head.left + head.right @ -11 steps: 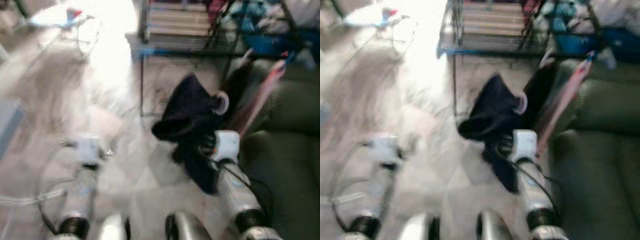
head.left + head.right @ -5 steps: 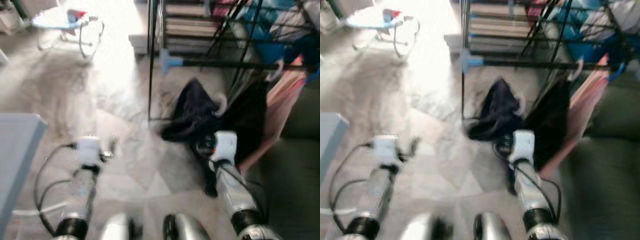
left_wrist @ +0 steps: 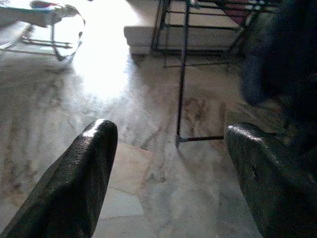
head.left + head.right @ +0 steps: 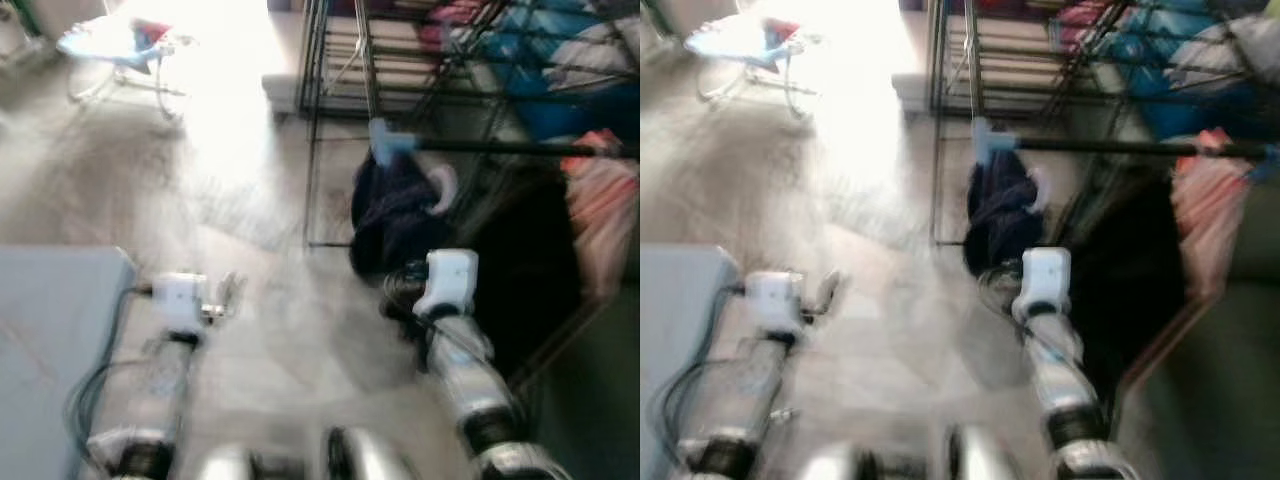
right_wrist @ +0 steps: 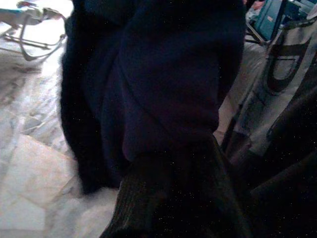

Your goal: Hang hanger

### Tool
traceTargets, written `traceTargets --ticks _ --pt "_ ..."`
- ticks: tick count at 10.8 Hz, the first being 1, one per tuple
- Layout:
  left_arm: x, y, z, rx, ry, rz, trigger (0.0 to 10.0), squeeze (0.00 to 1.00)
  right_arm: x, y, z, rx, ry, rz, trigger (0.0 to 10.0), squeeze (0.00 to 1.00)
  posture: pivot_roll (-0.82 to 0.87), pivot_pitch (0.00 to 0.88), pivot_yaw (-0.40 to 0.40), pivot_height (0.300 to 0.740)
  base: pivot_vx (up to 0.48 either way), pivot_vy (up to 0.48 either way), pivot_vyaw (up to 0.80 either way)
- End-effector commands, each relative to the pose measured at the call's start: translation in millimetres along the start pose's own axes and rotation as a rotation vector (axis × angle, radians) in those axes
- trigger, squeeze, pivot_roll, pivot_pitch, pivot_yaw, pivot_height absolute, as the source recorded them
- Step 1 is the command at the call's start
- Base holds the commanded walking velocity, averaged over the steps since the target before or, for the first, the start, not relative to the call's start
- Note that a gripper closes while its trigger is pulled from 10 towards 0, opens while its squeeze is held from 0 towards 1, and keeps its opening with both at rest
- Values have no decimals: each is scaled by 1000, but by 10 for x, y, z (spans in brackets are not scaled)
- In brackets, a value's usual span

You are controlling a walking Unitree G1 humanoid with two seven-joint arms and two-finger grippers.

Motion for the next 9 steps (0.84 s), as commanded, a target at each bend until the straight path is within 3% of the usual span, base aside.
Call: traceTargets --ticks 1,5,9 --pt "-5 45 31 4 0 -21 10000 0 127 -47 -51 -26 -47 -6 10000 0 -4 153 -81 740 0 0 0" --pt "59 32 17 -5 -32 -8 10000 0 315 -157 -221 -49 -81 -4 10000 0 -3 151 -80 740 0 0 0" --pt "51 17 44 -1 -28 -9 10000 0 580 144 -576 68 -25 44 10000 0 19 174 -85 740 0 0 0"
Point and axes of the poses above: a point about 5 cm out from each wrist's last joint towards the gripper, its own z axis pointing back from the gripper into the wrist, its own x axis along the axis of the wrist's last joint, y = z × x, the point moved 5 cm from there along -z, pointing out of the wrist towards the gripper
